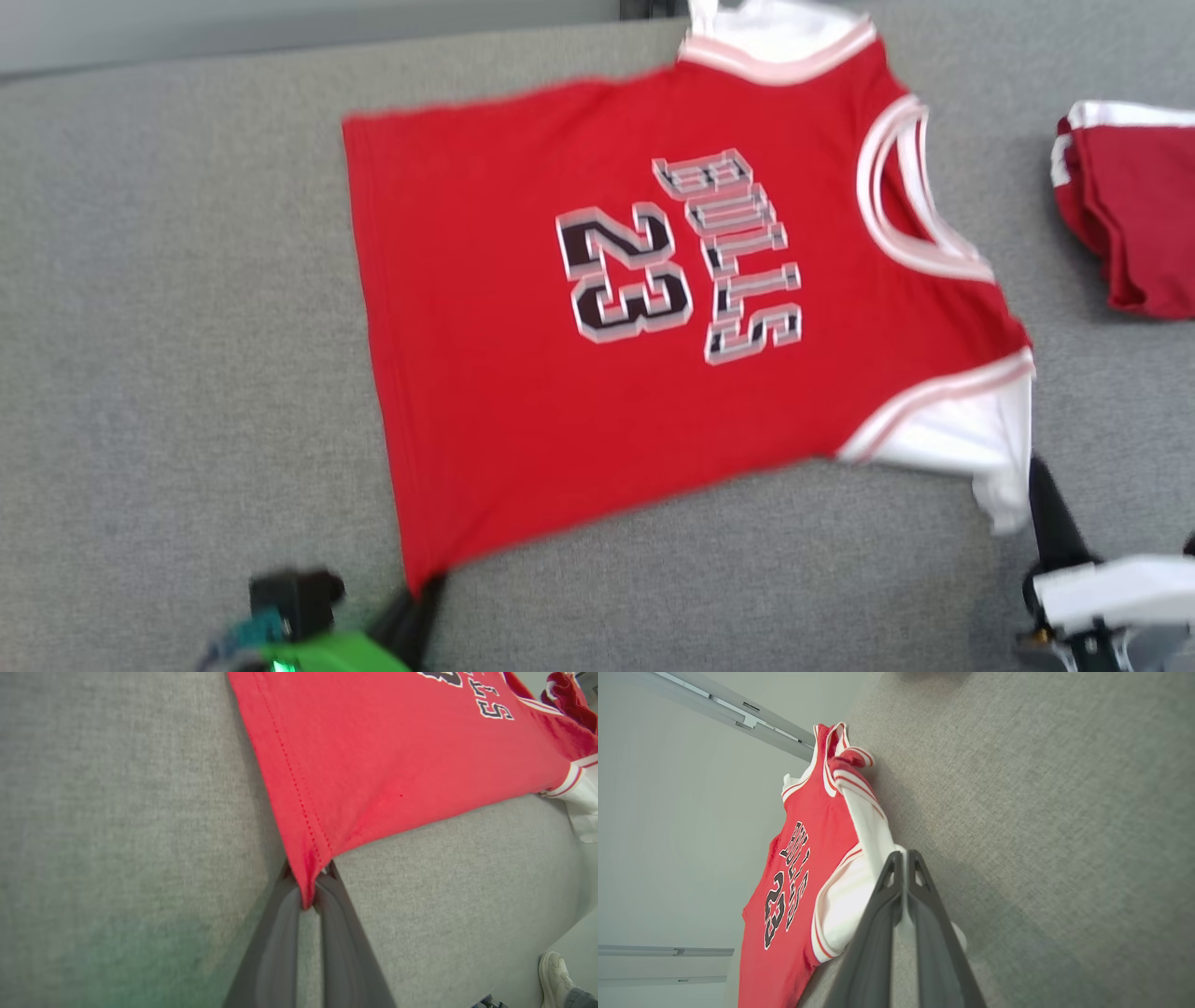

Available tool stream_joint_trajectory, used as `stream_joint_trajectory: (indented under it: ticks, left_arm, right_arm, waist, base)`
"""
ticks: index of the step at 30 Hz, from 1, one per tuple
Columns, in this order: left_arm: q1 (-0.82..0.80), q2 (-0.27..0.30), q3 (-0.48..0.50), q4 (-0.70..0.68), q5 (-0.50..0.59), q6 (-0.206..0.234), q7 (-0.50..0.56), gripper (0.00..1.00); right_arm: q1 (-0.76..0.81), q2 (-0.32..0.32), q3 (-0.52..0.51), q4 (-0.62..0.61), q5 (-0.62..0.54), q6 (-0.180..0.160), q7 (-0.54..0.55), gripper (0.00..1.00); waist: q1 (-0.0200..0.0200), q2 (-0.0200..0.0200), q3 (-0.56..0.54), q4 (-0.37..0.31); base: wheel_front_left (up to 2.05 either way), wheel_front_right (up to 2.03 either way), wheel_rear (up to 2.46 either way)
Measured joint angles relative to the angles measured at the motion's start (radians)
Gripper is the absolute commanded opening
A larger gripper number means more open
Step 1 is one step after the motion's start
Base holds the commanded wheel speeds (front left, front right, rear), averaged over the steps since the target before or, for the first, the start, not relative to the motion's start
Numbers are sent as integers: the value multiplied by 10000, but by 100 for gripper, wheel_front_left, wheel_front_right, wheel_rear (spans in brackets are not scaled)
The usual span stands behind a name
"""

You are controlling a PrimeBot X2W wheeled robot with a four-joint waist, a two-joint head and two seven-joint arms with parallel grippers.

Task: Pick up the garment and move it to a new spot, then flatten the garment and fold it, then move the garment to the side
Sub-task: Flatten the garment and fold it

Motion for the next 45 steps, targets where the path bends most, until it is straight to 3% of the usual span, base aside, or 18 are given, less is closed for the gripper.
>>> stream_joint_trajectory:
  ticks: [7,17,29,43,44,45]
  left_arm:
    - [2029,6,-121,-2142,-353,1047,-117,0]
    - [1374,529,441,-3785,-771,1463,821,0]
    - [-409,704,836,-2993,-1377,1114,1965,0]
    - [-2604,-222,713,-685,-1461,709,2531,0]
    - [-2720,-282,702,-428,-1448,732,2562,0]
    - [-2807,-337,692,-242,-1434,769,2558,6]
  right_arm:
    - [1553,4,144,-359,918,-6,-324,0]
    - [419,0,159,-1076,1693,-8,138,0]
    - [-2147,2,-63,593,721,-10,920,0]
    - [-4868,0,-6,2771,-867,-10,1248,0]
    - [-5025,0,54,2930,-978,-10,1363,24]
    - [-5125,2,107,3016,-1197,-10,1400,87]
  waist:
    - [0,0,-1180,-11]
    - [0,0,-1432,24]
    - [1,0,-886,179]
    - [1,0,2,413]
    - [1,0,50,431]
    - [2,0,84,443]
  base:
    - [0,0,0]
    - [0,0,0]
    - [0,0,0]
    - [0,0,0]
    - [0,0,0]
    - [0,0,0]
